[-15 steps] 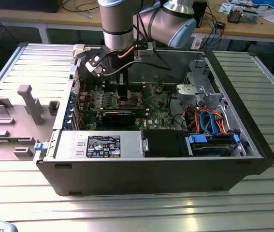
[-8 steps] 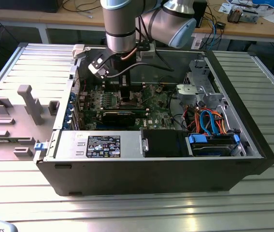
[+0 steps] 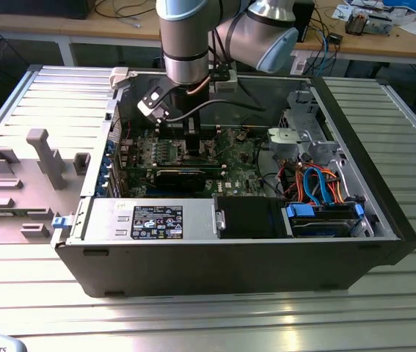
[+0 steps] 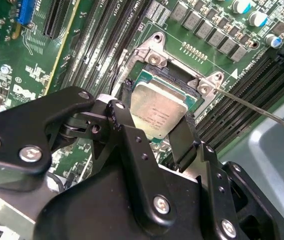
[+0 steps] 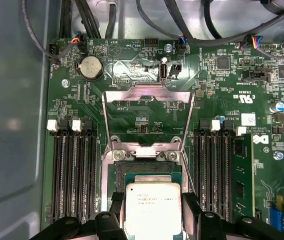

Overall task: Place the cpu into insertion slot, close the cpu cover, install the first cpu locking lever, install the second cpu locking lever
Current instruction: 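Place the cpu into insertion slot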

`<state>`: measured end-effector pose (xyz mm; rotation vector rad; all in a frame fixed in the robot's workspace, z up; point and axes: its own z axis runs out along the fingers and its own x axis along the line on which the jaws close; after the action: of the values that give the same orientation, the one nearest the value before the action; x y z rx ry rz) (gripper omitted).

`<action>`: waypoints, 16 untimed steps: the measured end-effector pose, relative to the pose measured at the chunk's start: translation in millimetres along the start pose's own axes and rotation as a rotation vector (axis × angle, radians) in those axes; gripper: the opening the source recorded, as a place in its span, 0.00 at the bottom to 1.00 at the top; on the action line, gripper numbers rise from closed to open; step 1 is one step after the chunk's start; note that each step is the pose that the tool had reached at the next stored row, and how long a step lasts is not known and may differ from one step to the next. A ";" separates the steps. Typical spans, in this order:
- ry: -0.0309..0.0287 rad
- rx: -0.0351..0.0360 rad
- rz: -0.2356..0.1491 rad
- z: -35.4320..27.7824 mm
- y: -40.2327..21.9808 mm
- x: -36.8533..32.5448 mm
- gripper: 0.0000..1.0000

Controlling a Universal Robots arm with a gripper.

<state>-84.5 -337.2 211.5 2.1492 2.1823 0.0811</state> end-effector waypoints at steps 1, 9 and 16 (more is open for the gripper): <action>0.0000 0.0000 0.000 2.0 0.3 0.0 0.54; -0.0001 -0.0001 0.001 10.0 2.6 2.9 0.54; -0.0009 0.0003 0.004 13.5 2.3 6.5 0.54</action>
<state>-81.1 -330.8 198.2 2.1532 2.1780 0.0800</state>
